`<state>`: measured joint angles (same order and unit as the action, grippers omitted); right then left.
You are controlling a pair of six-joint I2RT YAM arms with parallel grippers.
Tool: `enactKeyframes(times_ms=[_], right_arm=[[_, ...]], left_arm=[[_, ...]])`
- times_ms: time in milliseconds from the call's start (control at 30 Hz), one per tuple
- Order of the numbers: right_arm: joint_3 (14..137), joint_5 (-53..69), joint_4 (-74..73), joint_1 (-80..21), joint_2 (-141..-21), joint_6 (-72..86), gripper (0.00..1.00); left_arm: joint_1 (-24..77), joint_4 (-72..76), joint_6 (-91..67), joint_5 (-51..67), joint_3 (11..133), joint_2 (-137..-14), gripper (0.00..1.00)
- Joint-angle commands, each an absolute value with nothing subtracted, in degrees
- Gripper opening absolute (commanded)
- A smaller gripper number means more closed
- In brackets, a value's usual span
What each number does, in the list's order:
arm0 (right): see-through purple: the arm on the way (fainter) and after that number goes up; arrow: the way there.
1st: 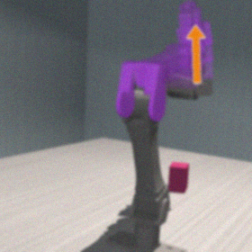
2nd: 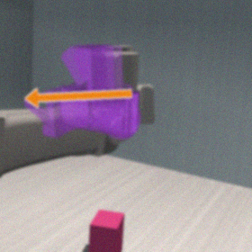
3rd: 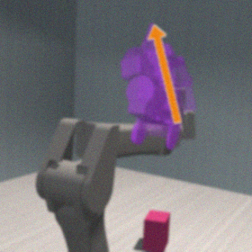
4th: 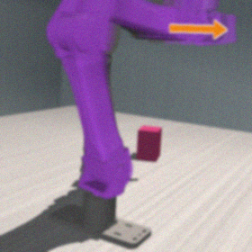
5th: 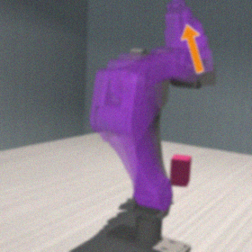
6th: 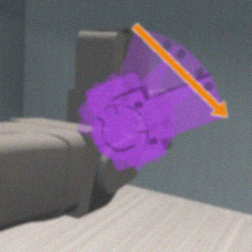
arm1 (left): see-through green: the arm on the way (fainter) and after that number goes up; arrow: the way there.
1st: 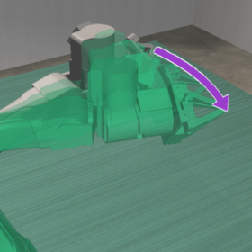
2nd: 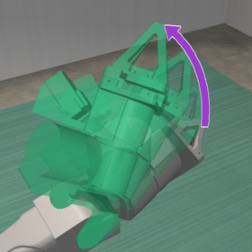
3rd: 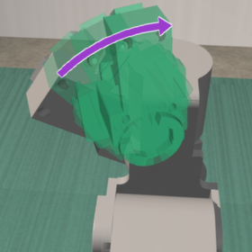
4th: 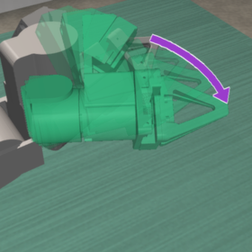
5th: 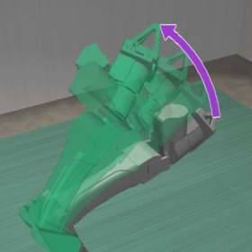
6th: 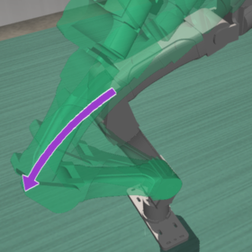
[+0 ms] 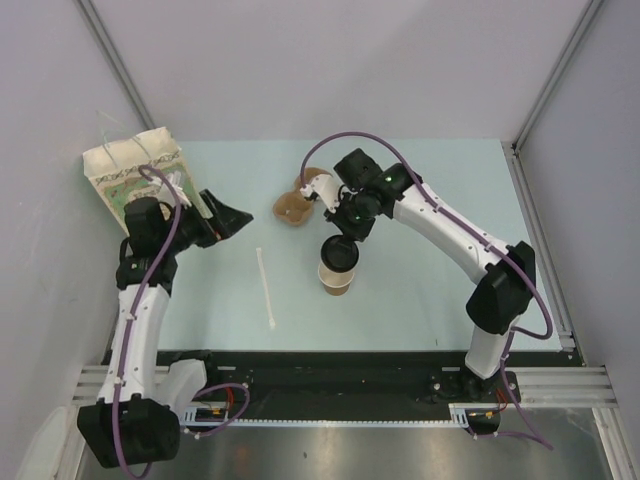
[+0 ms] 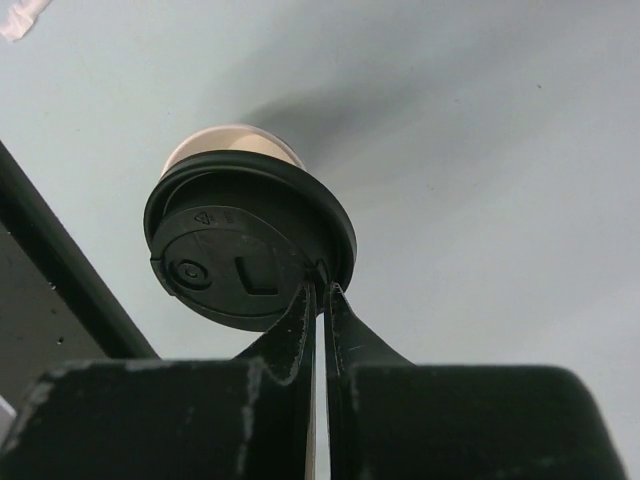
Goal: Pack the takeout coffee
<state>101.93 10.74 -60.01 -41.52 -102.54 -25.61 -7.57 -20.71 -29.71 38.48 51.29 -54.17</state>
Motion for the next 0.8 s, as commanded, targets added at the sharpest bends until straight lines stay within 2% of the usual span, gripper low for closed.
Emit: enactKeyframes(times_ms=[0, 33, 133, 200, 500, 633, 767], right_arm=[[107.5, 12.4, -63.5, -41.4, -104.3, -23.4, 0.0], [107.6, 12.3, -63.7, -41.7, -104.7, -23.1, 0.0], [108.1, 10.9, -64.3, -41.8, -105.2, -22.1, 0.0], [109.2, 10.4, -66.0, -41.8, -106.7, -21.5, 0.0], [113.3, 9.6, -69.5, -45.1, -112.2, -21.9, 0.0], [113.6, 8.5, -69.8, -45.3, -113.6, -21.9, 0.0], [113.6, 7.7, -69.4, -45.4, -113.9, -21.9, 0.0]], left_arm=[[-7.9, -10.4, -35.0, 48.2, 44.8, -50.8, 0.97], [-7.9, -7.1, -37.4, 52.8, 40.0, -50.1, 0.92], [-7.9, 6.1, -46.6, 55.0, 30.9, -46.2, 0.83], [-7.4, 12.7, -50.7, 54.6, 27.7, -43.3, 0.82], [-0.5, 16.5, -49.5, 49.8, 24.6, -45.3, 0.8], [-0.5, 15.8, -49.0, 49.5, 23.0, -45.1, 0.69], [1.8, 15.5, -48.1, 49.0, 23.4, -44.9, 0.68]])
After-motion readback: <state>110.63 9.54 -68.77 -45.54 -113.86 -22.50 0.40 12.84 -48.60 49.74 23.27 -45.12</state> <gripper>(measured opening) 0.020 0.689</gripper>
